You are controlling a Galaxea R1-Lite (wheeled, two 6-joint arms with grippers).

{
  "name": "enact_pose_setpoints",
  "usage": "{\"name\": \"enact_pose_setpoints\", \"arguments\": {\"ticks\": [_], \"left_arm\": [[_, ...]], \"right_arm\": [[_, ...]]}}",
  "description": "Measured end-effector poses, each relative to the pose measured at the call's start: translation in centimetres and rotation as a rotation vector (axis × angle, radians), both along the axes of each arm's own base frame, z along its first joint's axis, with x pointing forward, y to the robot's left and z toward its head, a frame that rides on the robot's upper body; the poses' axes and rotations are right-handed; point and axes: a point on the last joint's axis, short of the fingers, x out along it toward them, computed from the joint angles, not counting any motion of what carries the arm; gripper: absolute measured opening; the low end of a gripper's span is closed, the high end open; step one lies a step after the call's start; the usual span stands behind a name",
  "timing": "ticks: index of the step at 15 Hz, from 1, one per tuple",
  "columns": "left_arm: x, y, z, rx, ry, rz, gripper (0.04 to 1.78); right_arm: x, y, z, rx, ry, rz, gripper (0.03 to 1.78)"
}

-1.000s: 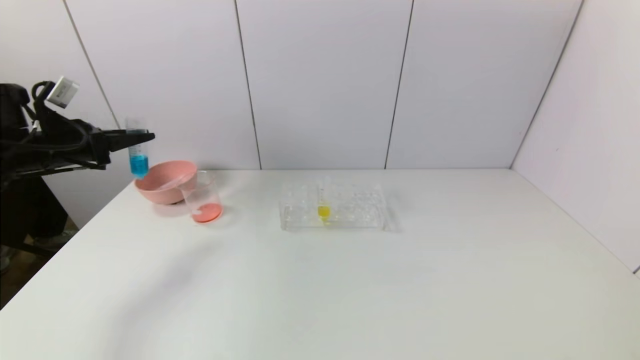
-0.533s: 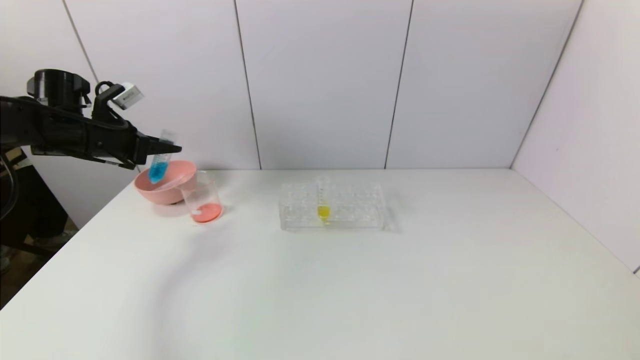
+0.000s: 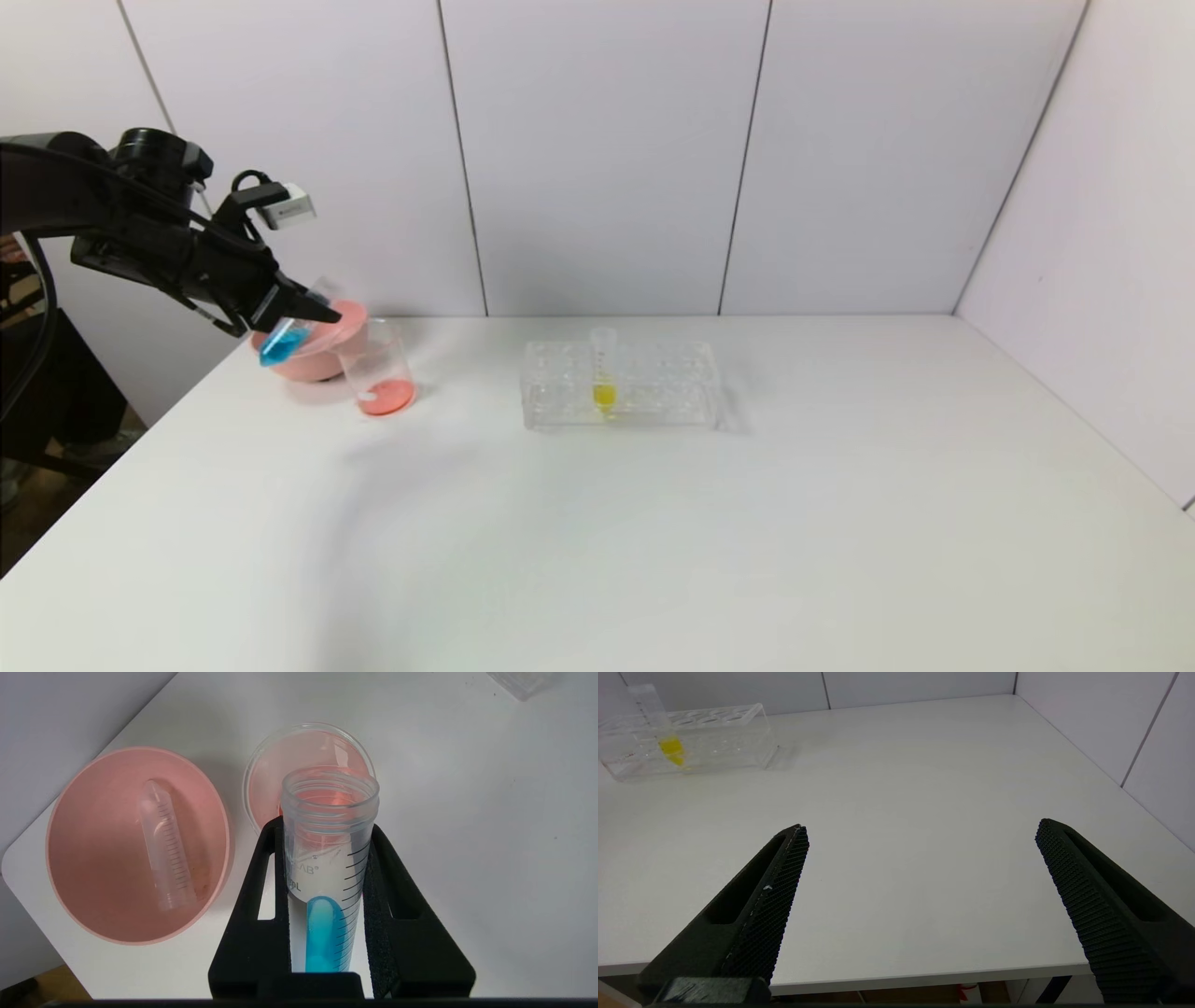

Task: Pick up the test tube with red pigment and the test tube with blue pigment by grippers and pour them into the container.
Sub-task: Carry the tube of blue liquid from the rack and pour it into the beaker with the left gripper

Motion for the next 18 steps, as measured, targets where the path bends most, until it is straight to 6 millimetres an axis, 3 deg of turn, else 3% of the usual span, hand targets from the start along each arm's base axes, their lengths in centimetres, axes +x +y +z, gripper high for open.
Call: {"name": "enact_pose_setpoints", "arguments": {"ticks": [6, 18], "left_arm": [[-1.2, -0.6, 0.2, 0.265, 0.034, -0.039, 0.45], [-0.4, -3.0, -0.7, 0.474, 0.059, -0.055, 0.45]], "right_arm": [[0.0, 0.0, 0.0, 0.0, 0.0, 0.0, 1.77], [0.0, 0.0, 0.0, 0.0, 0.0, 0.0, 1.77]]}}
